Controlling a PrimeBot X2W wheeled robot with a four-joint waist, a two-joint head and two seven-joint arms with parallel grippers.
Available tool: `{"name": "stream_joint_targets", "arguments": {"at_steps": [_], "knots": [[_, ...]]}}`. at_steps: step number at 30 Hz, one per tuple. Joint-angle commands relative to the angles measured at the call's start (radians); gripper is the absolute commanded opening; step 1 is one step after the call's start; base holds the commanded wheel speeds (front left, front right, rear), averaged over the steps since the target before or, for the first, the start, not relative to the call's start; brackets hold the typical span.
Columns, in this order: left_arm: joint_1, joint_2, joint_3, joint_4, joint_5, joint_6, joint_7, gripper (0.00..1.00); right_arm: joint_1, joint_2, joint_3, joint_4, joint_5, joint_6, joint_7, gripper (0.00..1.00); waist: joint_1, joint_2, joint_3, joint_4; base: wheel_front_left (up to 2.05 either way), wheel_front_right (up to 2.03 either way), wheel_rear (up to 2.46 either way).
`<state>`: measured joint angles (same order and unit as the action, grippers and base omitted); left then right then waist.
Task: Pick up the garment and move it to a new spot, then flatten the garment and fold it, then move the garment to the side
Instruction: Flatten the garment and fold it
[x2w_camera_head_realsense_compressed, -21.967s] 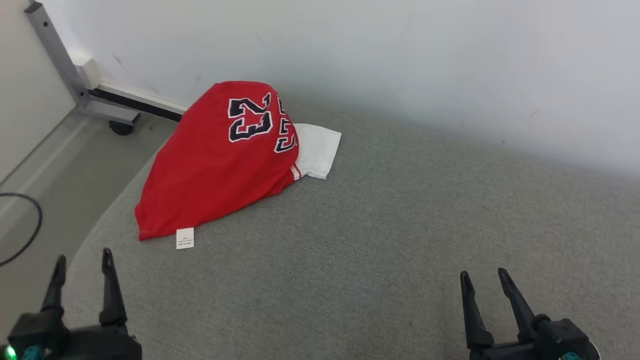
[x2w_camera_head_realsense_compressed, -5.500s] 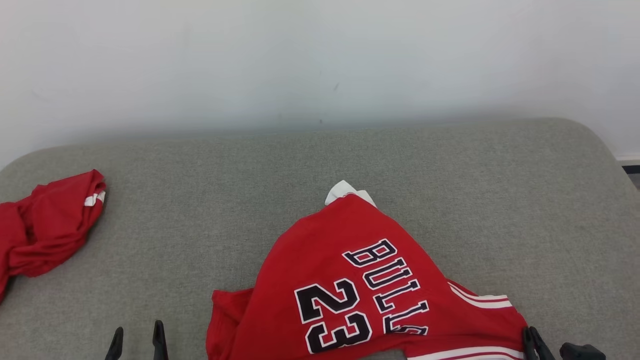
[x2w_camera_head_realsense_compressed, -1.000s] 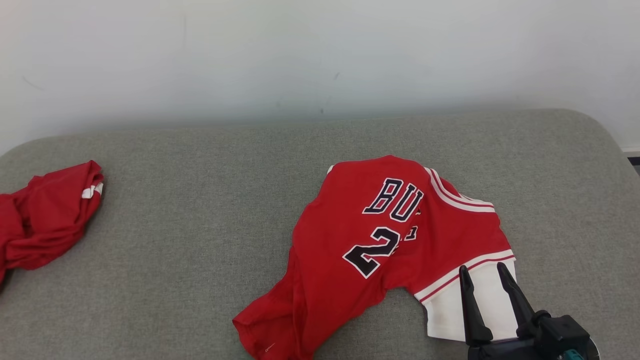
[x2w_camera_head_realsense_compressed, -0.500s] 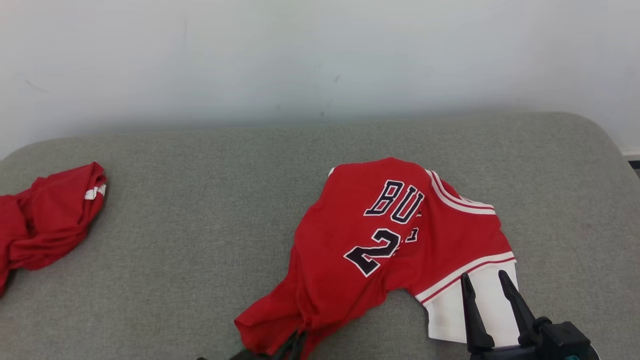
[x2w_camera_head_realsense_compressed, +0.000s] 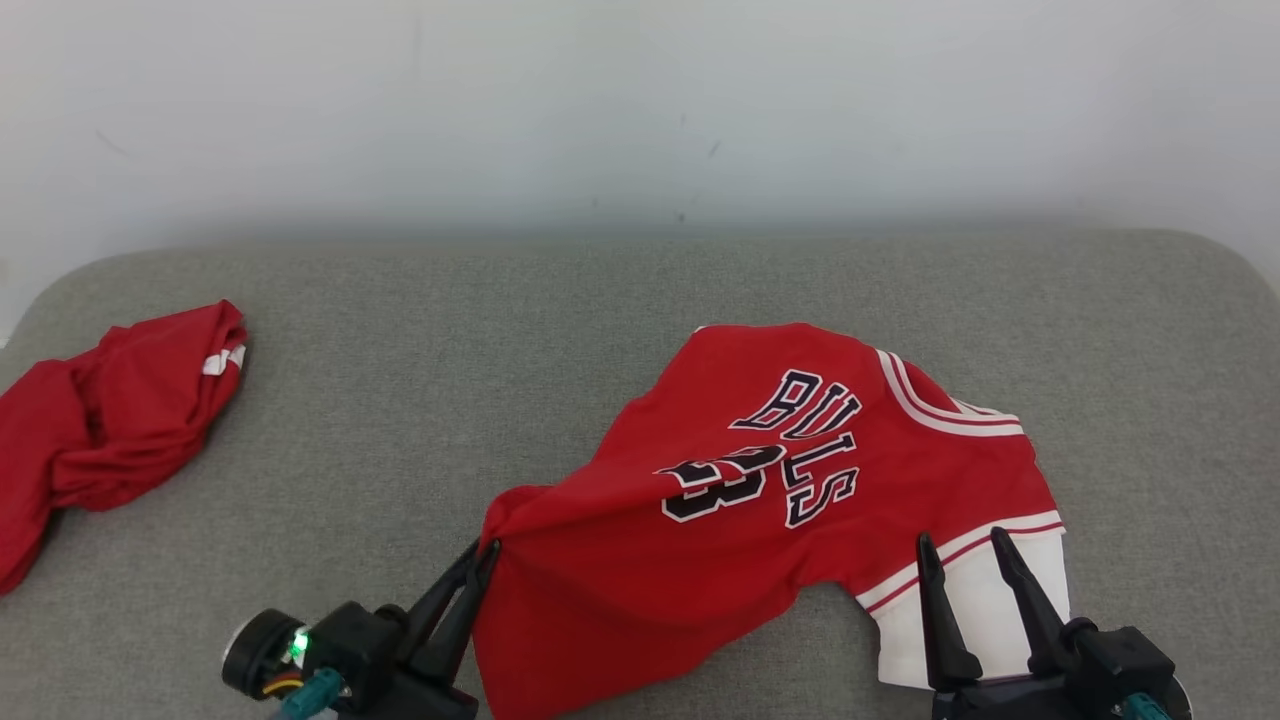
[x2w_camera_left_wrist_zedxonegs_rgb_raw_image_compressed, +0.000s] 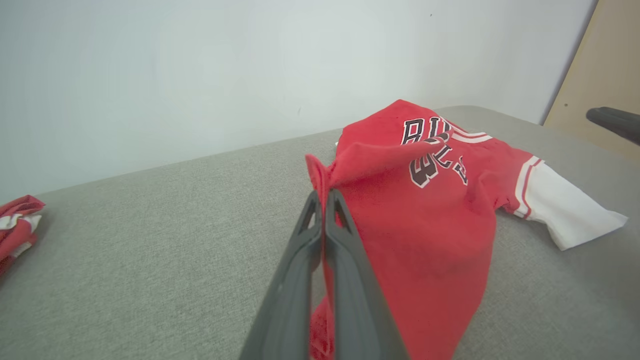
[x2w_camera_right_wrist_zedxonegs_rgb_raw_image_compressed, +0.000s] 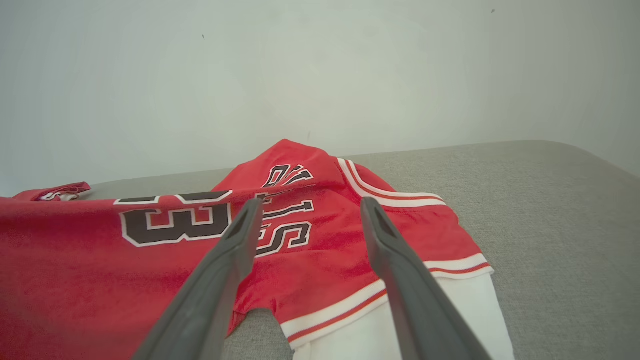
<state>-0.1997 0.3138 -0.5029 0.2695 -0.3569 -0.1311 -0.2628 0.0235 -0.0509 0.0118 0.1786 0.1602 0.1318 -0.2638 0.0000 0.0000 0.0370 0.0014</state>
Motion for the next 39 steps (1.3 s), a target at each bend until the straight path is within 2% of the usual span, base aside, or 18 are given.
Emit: {"name": "stream_joint_targets", "arguments": {"at_steps": [1, 10, 18, 25, 30, 31, 32, 33, 39], "knots": [[-0.045, 0.025, -0.001, 0.016, -0.023, 0.001, -0.002, 0.0, -0.021, 0.001, 0.01, 0.008, 0.005, -0.002, 0.0, 1.0, 0.0, 0.0, 0.014, -0.012, 0.0, 0.0, 0.0], [-0.189, 0.098, -0.041, 0.156, -0.086, 0.001, -0.003, 0.0, -0.054, 0.001, -0.004, 0.032, 0.001, -0.002, 0.0, 1.0, 0.0, 0.0, 0.06, -0.082, 0.0, 0.0, 0.0], [-0.258, 0.074, -0.046, 0.269, -0.13, 0.001, -0.003, 0.0, -0.054, 0.002, -0.018, 0.045, 0.001, -0.002, 0.0, 1.0, 0.0, 0.0, 0.088, -0.102, 0.0, 0.0, 0.0], [-0.301, 0.034, -0.003, 0.331, -0.098, 0.001, -0.003, 0.0, -0.06, 0.001, -0.024, 0.064, -0.002, -0.002, 0.0, 1.0, 0.0, 0.0, 0.079, -0.09, 0.0, 0.0, 0.0], [-0.326, 0.009, -0.01, 0.371, -0.076, 0.001, -0.003, 0.0, -0.07, 0.001, -0.024, 0.079, -0.012, -0.002, 0.0, 1.0, 0.0, 0.0, 0.074, -0.082, 0.0, 0.0, 0.0], [-0.329, 0.006, -0.011, 0.377, -0.073, 0.001, -0.003, 0.15, -0.074, 0.001, -0.025, 0.081, -0.013, -0.002, 0.0, 1.0, 0.0, 0.0, 0.074, -0.081, 0.0, 0.0, 0.0], [-0.335, 0.004, -0.007, 0.379, -0.066, 0.001, -0.003, 0.88, -0.077, 0.001, -0.026, 0.083, -0.013, -0.002, 0.0, 1.0, 0.0, 0.0, 0.074, -0.079, 0.0, 0.0, 0.0], [-0.337, 0.002, -0.002, 0.381, -0.062, 0.001, -0.003, 1.0, -0.079, 0.001, -0.027, 0.084, -0.013, -0.002, 0.0, 1.0, 0.0, 0.0, 0.074, -0.078, 0.0, 0.0, 0.0], [-0.29, -0.014, 0.073, 0.381, -0.049, 0.001, -0.003, 1.0, -0.061, 0.001, -0.033, 0.088, -0.003, -0.002, 0.0, 1.0, 0.0, 0.0, 0.06, -0.06, 0.0, 0.0, 0.0]]}}
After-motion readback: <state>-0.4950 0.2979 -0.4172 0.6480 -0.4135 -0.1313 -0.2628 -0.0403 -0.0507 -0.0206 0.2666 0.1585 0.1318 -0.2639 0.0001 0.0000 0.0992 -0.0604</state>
